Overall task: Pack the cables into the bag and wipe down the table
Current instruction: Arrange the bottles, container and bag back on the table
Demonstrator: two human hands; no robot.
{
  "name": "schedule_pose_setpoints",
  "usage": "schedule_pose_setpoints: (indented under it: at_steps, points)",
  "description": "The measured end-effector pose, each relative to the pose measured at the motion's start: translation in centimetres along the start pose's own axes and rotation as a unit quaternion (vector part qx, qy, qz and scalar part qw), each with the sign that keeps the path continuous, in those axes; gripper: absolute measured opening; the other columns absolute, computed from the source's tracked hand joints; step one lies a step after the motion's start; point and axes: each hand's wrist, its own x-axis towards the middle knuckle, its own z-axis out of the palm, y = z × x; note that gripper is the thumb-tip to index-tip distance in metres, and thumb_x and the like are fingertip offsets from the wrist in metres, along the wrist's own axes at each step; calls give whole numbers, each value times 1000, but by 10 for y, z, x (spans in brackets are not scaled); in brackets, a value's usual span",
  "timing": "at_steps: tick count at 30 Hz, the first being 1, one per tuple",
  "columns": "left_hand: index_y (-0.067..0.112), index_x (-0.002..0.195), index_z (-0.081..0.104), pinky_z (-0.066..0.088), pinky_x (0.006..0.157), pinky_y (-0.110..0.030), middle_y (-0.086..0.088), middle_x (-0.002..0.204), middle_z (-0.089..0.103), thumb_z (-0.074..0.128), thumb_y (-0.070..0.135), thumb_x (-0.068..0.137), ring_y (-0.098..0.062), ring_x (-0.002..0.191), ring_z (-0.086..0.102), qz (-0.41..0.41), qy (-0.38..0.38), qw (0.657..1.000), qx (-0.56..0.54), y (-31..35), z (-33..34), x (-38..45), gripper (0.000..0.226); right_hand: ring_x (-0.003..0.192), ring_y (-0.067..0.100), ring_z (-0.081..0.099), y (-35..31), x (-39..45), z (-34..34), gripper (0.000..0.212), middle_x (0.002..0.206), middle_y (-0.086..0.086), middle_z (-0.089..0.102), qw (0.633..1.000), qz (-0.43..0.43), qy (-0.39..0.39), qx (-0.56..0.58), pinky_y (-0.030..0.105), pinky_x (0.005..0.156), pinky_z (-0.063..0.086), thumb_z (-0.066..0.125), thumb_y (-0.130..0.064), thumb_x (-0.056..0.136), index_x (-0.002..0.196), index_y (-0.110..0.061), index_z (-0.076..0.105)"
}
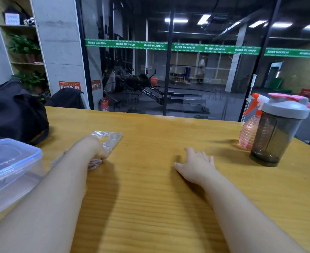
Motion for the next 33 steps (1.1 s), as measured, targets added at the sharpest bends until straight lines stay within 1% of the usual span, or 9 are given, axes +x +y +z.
schedule_pose_setpoints:
  at_steps: [2, 5, 10, 14, 17, 20, 23, 27, 33]
  points:
    - [9, 122, 51, 50, 81, -33, -8, 105, 58, 67, 25, 74, -26, 94, 57, 29, 2, 1000, 4, 11, 2, -9, 53, 142, 27, 18, -4, 0, -3, 64, 147, 8, 35, 1000, -11, 22, 17, 46, 116, 2, 45, -46, 92, 146, -19, 23]
    - [11, 131, 43, 48, 79, -32, -8, 112, 58, 66, 31, 77, -26, 97, 57, 78, -9, 997, 19, 31, 5, -23, 62, 140, 26, 23, -7, 1, -6, 62, 143, 6, 41, 999, -21, 30, 37, 46, 116, 2, 45, -45, 92, 145, -20, 25]
    - [9, 93, 52, 49, 83, -32, -5, 97, 55, 73, 34, 74, -27, 95, 58, 117, -10, 993, -28, 65, 20, -44, 38, 139, 27, 25, -5, 2, -2, 62, 142, 6, 42, 999, -18, 18, 33, 47, 116, 3, 45, -44, 90, 145, -21, 26]
    - [10, 122, 47, 48, 91, -38, -2, 104, 58, 78, 35, 71, -26, 101, 58, 179, -28, 980, -86, 85, 33, -51, 65, 136, 26, 30, -6, 2, -1, 59, 138, 5, 47, 999, -28, 17, 41, 48, 115, 4, 47, -43, 89, 142, -22, 31]
    - [12, 129, 40, 45, 93, -38, -3, 114, 56, 76, 37, 73, -25, 105, 55, 199, -45, 966, -160, 88, 34, -51, 71, 134, 25, 34, -6, 3, -1, 59, 135, 4, 51, 997, -41, 27, 53, 48, 115, 6, 49, -43, 88, 141, -22, 33]
    - [11, 135, 33, 40, 98, -42, -8, 125, 52, 66, 45, 79, -30, 117, 47, 138, 9, 980, -140, 79, 32, -46, 73, 133, 24, 37, -7, 2, 0, 60, 132, 2, 53, 995, -60, 21, 81, 48, 116, 5, 50, -48, 88, 141, -24, 34]
    - [3, 140, 22, 39, 98, -35, -13, 131, 50, 59, 49, 83, -33, 123, 42, 87, -18, 994, -61, 73, 33, -48, 82, 132, 21, 38, -10, 0, 1, 62, 135, 0, 52, 991, -85, 1, 107, 45, 115, 2, 51, -54, 87, 140, -26, 34]
    - [4, 136, 28, 38, 92, -29, -11, 121, 57, 58, 35, 85, -32, 120, 45, 105, -17, 993, -41, 78, 35, -50, 67, 131, 21, 40, -13, -4, 3, 64, 133, -1, 54, 988, -106, -30, 106, 46, 116, 2, 51, -58, 86, 140, -26, 36]
    - [13, 131, 33, 46, 91, -42, -18, 111, 59, 55, 12, 77, -34, 115, 48, 135, -34, 976, -166, 84, 45, -49, 59, 128, 21, 43, -14, -9, -2, 61, 132, 0, 54, 988, -111, -26, 108, 46, 116, 11, 60, -43, 87, 140, -23, 37]
